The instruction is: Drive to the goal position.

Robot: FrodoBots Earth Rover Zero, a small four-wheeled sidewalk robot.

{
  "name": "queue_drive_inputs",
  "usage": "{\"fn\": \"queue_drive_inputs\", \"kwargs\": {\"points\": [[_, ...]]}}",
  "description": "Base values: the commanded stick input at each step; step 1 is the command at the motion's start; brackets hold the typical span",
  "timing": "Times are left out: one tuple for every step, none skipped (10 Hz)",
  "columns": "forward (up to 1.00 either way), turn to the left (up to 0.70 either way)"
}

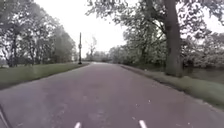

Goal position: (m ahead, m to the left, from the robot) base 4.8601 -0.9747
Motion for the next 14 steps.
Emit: {"fn": "queue_drive_inputs", "kwargs": {"points": [[0.7, 0.0], [0.7, 0.0], [0.7, 0.0], [0.7, 0.0], [0.7, 0.0], [0.7, 0.0], [0.7, 0.0], [0.7, 0.0], [0.7, 0.0], [0.7, 0.0], [0.7, 0.0], [0.7, 0.0], [0.7, 0.0], [0.7, 0.0]]}}
